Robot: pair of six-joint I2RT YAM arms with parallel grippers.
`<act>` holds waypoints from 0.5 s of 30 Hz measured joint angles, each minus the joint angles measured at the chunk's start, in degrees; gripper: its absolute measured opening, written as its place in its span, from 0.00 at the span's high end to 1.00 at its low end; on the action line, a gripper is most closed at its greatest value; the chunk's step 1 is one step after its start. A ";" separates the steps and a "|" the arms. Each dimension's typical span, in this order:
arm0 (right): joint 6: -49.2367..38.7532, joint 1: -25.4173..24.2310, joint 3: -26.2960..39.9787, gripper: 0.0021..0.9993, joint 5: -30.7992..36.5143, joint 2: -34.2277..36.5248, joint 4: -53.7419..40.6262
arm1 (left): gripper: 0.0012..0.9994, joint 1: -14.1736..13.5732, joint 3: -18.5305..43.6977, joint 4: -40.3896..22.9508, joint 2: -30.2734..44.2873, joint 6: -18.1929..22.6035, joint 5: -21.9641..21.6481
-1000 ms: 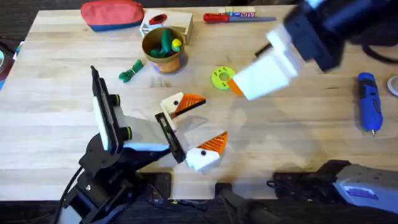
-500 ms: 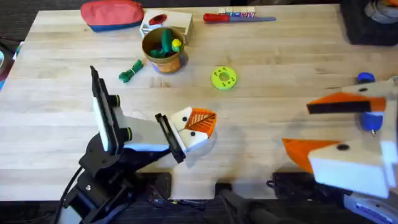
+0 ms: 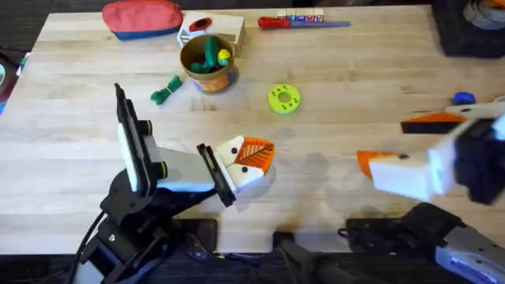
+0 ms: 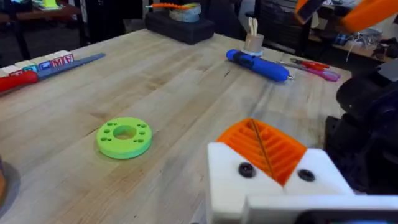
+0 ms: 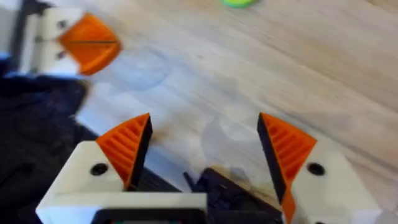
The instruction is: Pick up the gripper from the table and insert it into the empty holder that is missing its gripper. Then pick up a screw, insert it into the mounting hole, and use the screwdriver to tighten it. Finally, clean up the table by picking up the vegetable and placing it into the bucket.
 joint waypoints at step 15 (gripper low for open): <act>-9.27 -46.69 -8.74 0.01 7.26 26.31 19.25 | 1.00 0.00 0.00 -0.01 0.00 0.00 0.00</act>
